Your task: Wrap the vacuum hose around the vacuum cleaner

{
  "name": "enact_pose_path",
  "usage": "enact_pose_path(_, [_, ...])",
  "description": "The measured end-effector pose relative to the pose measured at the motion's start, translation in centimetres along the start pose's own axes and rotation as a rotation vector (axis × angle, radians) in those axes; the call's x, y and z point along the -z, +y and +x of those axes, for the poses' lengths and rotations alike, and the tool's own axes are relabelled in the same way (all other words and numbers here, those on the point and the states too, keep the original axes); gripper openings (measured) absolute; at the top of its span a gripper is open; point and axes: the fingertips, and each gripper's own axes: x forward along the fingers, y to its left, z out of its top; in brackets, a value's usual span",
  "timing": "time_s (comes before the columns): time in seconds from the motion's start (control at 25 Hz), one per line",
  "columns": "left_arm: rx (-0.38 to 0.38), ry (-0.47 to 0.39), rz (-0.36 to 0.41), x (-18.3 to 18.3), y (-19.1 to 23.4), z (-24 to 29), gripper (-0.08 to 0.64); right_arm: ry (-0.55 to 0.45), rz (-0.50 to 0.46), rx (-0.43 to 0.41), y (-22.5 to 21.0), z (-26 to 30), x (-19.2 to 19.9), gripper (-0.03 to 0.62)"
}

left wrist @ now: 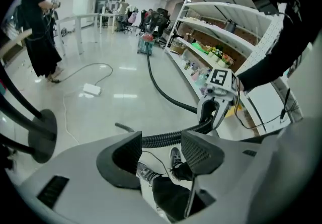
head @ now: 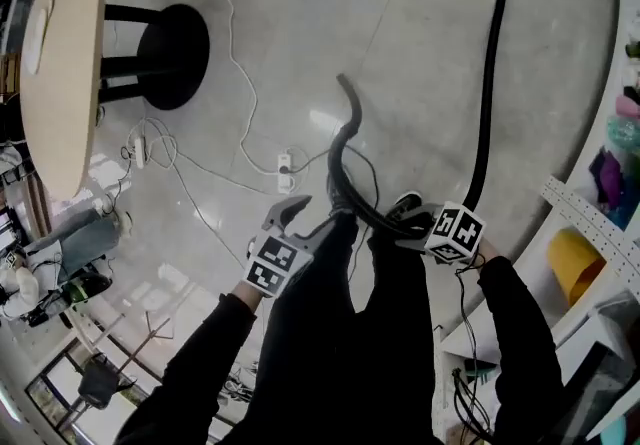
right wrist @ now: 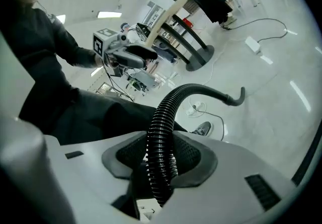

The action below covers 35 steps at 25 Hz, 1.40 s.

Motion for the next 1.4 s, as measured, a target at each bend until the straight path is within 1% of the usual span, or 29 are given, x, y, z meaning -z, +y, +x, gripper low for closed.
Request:
enact_pose_path(0.08, [-0.055, -0.011, 0.046, -1.7, -2.1, -4.3, 0.256, -0.010, -0.012, -0.048, 4.3, -4.0, -1.9, 0.164])
enact_pose_path(0.2, [-0.141, -0.054, 0.097, -4.6, -3.9, -8.7, 0.256, -0.049, -0.033, -0.112, 8.3, -9.6, -5.6, 0.163])
enact_pose_path(0.24, [-0.173, -0.057, 0.135, -5.1, -4.7, -9.7, 0.256, -0.072, -0.029, -0.135, 9.6, -11.2, -6.5, 0.163])
enact_pose_path(0.28, [-0.214, -0.055, 0.192, -5.5, -5.5, -10.6, 0.256, -0.100, -0.018, -0.158, 11.1, -12.7, -7.4, 0.163])
enact_pose_path(0.36, [-0.317, -0.055, 0.337, -6.7, -6.6, -12.1, 0.259, -0.165, 0.008, -0.191, 13.7, -15.6, -9.0, 0.162])
enact_pose_path(0.4, [-0.367, -0.064, 0.405, -7.7, -7.0, -12.8, 0.277, -0.198, 0.017, -0.199, 14.7, -17.0, -9.8, 0.161])
enact_pose_path(0.48, [-0.441, -0.103, 0.504, -10.4, -7.5, -13.7, 0.317, -0.258, 0.025, -0.206, 16.3, -19.7, -11.5, 0.161])
enact_pose_path(0.56, [-0.500, -0.161, 0.584, -14.0, -7.4, -13.9, 0.330, -0.313, 0.026, -0.209, 17.4, -22.4, -13.6, 0.161])
enact_pose_path(0.64, [-0.554, -0.250, 0.656, -18.8, -6.8, -13.7, 0.336, -0.382, 0.021, -0.207, 17.9, -25.5, -16.3, 0.161])
enact_pose_path(0.76, [-0.622, -0.445, 0.764, -27.6, -6.5, -14.2, 0.336, -0.527, 0.026, -0.195, 18.2, -30.6, -20.4, 0.161])
enact_pose_path(0.84, [-0.652, -0.567, 0.847, -32.9, -6.5, -15.5, 0.336, -0.632, 0.039, -0.191, 19.1, -33.3, -23.1, 0.161])
enact_pose_path(0.92, [-0.648, -0.671, 0.920, -37.9, -6.2, -17.1, 0.336, -0.726, 0.049, -0.181, 19.9, -35.4, -26.1, 0.161])
enact_pose_path(1.0, [-0.605, -0.760, 0.974, -42.8, -6.2, -18.5, 0.336, -0.798, 0.056, -0.175, 20.5, -36.8, -28.7, 0.161])
enact_pose_path(1.12, [-0.486, -0.857, 1.036, -49.0, -6.6, -19.3, 0.336, -0.913, 0.071, -0.175, 20.5, -38.9, -31.9, 0.161])
enact_pose_path(1.2, [-0.396, -0.900, 1.053, -52.7, -6.6, -19.5, 0.335, -0.996, 0.075, -0.157, 19.7, -40.7, -33.8, 0.161])
enact_pose_path(1.24, [-0.372, -0.924, 1.067, -54.4, -6.6, -19.9, 0.334, -1.020, 0.070, -0.141, 19.4, -41.3, -34.6, 0.161])
enact_pose_path(1.32, [-0.371, -0.977, 1.127, -57.3, -6.9, -21.1, 0.334, -1.036, 0.054, -0.113, 19.1, -42.0, -35.9, 0.161])
enact_pose_path(1.4, [-0.361, -1.010, 1.194, -59.0, -7.6, -21.9, 0.334, -1.053, 0.049, -0.106, 19.0, -42.4, -36.8, 0.161])
